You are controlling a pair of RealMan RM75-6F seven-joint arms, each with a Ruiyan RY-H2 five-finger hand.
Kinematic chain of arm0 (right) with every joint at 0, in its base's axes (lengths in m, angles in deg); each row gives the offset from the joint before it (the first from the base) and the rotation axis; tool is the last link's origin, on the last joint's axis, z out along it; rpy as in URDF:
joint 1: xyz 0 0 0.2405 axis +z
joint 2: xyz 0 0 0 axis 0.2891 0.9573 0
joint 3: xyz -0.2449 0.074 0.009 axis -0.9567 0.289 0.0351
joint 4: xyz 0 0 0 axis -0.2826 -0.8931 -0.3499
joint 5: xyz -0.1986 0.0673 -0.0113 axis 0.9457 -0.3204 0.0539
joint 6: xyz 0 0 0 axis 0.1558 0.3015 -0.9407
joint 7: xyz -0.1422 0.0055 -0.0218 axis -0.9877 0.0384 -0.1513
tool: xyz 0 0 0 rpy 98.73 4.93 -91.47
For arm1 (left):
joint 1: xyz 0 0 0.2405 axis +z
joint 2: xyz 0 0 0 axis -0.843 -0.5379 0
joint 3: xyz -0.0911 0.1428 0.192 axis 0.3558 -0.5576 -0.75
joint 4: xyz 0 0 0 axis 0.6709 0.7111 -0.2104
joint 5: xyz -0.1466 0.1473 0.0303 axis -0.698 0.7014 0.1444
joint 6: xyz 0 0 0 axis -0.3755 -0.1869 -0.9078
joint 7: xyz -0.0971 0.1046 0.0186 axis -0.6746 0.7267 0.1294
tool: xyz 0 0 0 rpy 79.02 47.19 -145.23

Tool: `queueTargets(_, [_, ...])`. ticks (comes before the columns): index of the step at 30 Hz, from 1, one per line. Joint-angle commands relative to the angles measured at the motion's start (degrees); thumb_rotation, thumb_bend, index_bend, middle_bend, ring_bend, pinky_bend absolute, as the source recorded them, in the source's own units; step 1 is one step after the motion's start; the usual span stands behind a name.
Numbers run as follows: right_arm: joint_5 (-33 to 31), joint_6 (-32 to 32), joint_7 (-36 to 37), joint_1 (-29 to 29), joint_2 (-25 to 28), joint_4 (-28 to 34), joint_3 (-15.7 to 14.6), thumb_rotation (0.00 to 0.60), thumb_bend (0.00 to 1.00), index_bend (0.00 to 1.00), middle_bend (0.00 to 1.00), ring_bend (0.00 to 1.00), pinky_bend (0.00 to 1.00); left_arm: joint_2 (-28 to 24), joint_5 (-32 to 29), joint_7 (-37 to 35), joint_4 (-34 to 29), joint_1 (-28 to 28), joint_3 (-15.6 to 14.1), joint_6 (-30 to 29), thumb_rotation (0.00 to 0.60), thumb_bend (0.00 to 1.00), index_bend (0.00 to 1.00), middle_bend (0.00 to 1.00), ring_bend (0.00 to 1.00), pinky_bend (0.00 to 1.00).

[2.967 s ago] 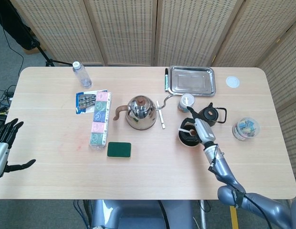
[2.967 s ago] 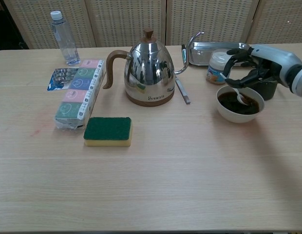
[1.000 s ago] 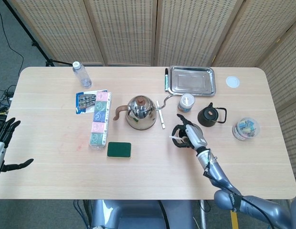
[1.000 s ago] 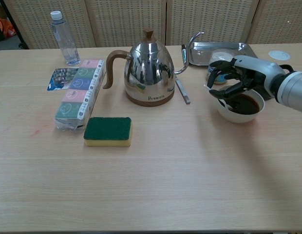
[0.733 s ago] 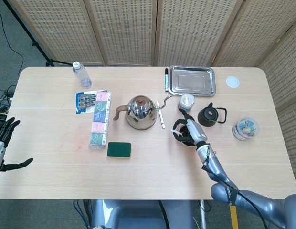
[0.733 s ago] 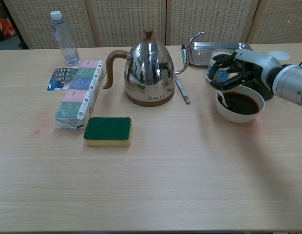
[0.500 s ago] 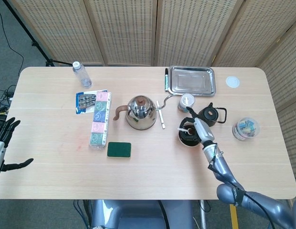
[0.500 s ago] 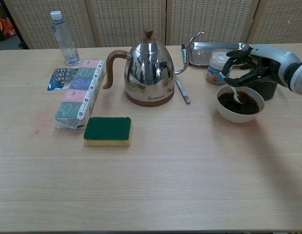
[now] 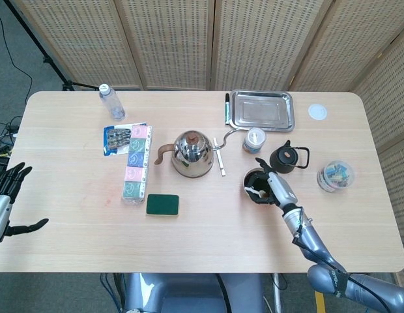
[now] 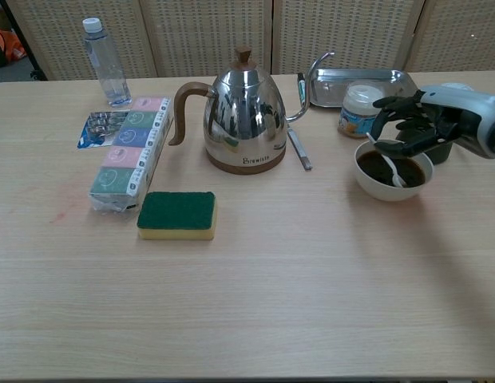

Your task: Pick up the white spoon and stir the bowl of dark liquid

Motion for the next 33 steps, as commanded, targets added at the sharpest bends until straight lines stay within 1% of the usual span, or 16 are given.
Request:
queueTargets(1, [-0.8,0.5,-0.5,1.3,-1.9,-1.4,0.6,0.6,0.47,0.58,0.0,0.0,0.0,-0.1,-0.1,-0.3,0.1,0.0,0.1,0.0,0.493,0.0,0.0,0.0,0.0,0.0])
queueTargets(7, [-2.8,1.6,-0.8,3.7,-5.9,-6.7,2.0,0.6,0.49,0.58,0.0,0.0,0.0,-0.3,-0.6,-0.8,0.3,-0.1,0.3,0.3,0.49,0.0,0.0,0.0,0.0,0.0])
queueTargets(10, [-3.5,1.9,-0.6,4.4,-6.8,-9.1,2.8,0.6,0.49,0.58,0.0,0.0,0.0,-0.3,-0.7,-0.9,0.3,-0.2,0.3,0.4,0.492,0.0,0.0,0.0,0.0,0.0])
queueTargets(13, [-3.9,2.0,-0.5,4.5,-6.5,-9.7,3.2,0.6,0.49,0.58,0.0,0.0,0.0,-0.3,-0.9,-0.8,0.3,-0.2,0.4,0.4,0.491,0.0,0.0,0.0,0.0,0.0])
queueTargets(19, [-3.8,1.4,-0.2,3.1,-4.2,-8.2,3.0,0.6,0.52,0.58,0.0,0.0,0.0,-0.1,-0.8,-0.4,0.2,-0.3,0.3,0.5,0.492,0.0,0.0,0.0,0.0,0.0])
queueTargets(27, [-2.2,0.7,0.2,0.4,-0.2,-3.5,1.1,0.6,0.52,0.58,0.0,0.0,0.0,0.1,-0.3,0.3,-0.1,-0.1,0.0,0.1,0.49,0.0,0.0,0.0,0.0,0.0])
queueTargets(30, [-1.5,0.7,0.2,0.2,0.5,-1.7,0.7,0.6,0.52,0.58,0.0,0.0,0.0,0.1,-0.2,0.3,-0.1,-0.1,0.0,0.1,0.492,0.0,0.0,0.0,0.0,0.0])
queueTargets(33, [-0.9,0.7,0.0,0.6,0.1,-0.7,0.6,0.6,0.52,0.58,0.0,0.0,0.0,0.1,-0.3,0.4,-0.1,-0.1,0.0,0.2,0.492,0.0,0.0,0.0,0.0,0.0])
